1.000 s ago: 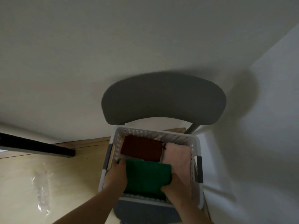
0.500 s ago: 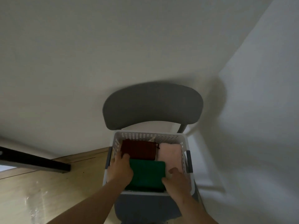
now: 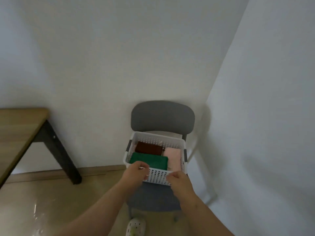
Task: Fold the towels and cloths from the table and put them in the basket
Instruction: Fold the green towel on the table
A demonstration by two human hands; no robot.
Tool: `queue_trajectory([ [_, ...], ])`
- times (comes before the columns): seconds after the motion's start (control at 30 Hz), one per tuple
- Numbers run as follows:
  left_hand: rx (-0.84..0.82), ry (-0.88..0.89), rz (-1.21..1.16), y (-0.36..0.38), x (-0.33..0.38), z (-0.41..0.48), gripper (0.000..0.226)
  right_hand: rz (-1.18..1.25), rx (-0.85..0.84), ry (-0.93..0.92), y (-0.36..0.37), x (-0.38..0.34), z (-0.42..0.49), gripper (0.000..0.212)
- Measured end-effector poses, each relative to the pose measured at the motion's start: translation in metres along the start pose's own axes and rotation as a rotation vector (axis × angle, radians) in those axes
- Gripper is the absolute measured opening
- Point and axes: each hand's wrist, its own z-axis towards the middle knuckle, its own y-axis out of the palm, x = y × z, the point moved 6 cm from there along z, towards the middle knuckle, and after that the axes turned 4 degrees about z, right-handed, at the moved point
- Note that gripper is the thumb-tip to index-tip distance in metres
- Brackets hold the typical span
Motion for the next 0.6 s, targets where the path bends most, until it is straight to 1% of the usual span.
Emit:
queue_trajectory([
  [0.1, 0.051, -0.022, -0.012, -0.012, -0.033, -0.071, 0.005, -0.006, -0.033, -0.008, 0.015, 0.024, -0.055, 0.015],
  [0.27, 0.100, -0.030, -0.055, -0.061, -0.086, -0.167, 0.016, -0.094, -0.145, -0.032, 0.064, 0.048, -0.145, 0.016],
  [0.37, 0.116, -0.016, -0.068, -0.090, -0.122, -0.211, 0.020, -0.109, -0.136, -0.022, 0.096, 0.072, -0.195, 0.023],
  [0.53, 0.107, 0.014, -0.022, -0.133, -0.196, -0.276, 0.022, -0.045, -0.060, 0.075, 0.154, 0.135, -0.271, 0.025],
  [0.6, 0.110, -0.003, 0.000, -0.149, -0.230, -0.298, 0.026, -0.002, -0.063, 0.117, 0.177, 0.157, -0.308, 0.023],
])
